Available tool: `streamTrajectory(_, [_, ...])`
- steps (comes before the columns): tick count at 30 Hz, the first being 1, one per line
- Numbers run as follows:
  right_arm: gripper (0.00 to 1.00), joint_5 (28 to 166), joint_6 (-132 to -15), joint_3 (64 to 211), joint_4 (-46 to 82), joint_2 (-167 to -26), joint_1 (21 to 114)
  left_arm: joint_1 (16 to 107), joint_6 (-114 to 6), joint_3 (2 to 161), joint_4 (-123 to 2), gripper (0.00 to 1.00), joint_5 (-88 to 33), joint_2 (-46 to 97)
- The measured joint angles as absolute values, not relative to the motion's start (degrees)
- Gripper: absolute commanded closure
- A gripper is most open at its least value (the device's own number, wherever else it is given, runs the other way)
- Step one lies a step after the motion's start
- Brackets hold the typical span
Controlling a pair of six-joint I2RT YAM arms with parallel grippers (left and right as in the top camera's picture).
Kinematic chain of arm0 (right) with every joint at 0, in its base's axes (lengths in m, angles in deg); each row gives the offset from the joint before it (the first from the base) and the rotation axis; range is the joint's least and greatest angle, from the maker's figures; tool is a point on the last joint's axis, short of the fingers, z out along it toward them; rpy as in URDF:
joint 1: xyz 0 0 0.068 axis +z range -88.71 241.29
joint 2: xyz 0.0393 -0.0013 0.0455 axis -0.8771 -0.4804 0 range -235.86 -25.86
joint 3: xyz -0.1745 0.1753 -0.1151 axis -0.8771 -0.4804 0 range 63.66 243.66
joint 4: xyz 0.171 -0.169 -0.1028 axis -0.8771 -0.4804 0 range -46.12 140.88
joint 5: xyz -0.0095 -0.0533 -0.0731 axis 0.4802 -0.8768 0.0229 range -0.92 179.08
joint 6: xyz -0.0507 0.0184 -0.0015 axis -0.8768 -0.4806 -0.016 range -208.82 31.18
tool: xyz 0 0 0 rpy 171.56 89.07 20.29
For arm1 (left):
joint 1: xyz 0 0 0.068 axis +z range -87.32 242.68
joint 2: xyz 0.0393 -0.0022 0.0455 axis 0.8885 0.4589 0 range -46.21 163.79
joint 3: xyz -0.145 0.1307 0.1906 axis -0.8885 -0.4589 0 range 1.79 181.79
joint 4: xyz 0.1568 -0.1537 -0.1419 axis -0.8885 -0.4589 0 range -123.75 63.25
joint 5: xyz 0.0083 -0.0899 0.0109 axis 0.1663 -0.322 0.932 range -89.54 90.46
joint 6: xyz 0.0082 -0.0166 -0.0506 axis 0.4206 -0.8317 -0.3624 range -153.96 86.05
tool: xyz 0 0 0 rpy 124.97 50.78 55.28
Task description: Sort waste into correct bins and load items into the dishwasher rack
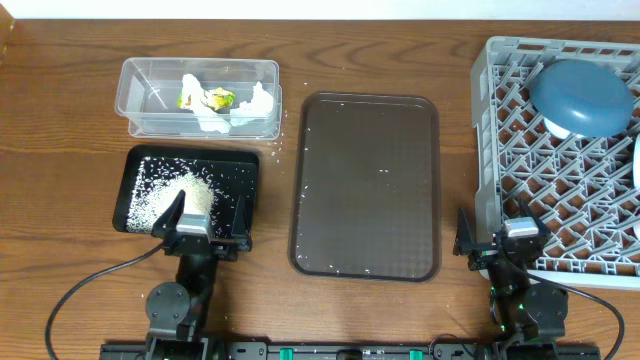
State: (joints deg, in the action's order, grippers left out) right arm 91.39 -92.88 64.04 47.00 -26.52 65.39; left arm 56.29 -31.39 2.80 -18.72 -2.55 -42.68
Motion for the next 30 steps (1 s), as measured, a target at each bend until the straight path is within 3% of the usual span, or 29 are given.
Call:
streamTrajectory(7, [0.01, 91.39, -92.88, 64.04, 47.00, -26.50, 65.39, 56.29, -31.95, 2.41, -27.81, 0.02, -2.57, -45.46])
streamTrajectory(30, [0.01, 91.37, -92.88, 64.04, 47.00, -26.50, 65.39, 56.29, -32.48, 2.47, -27.92, 0.02, -2.59, -45.57])
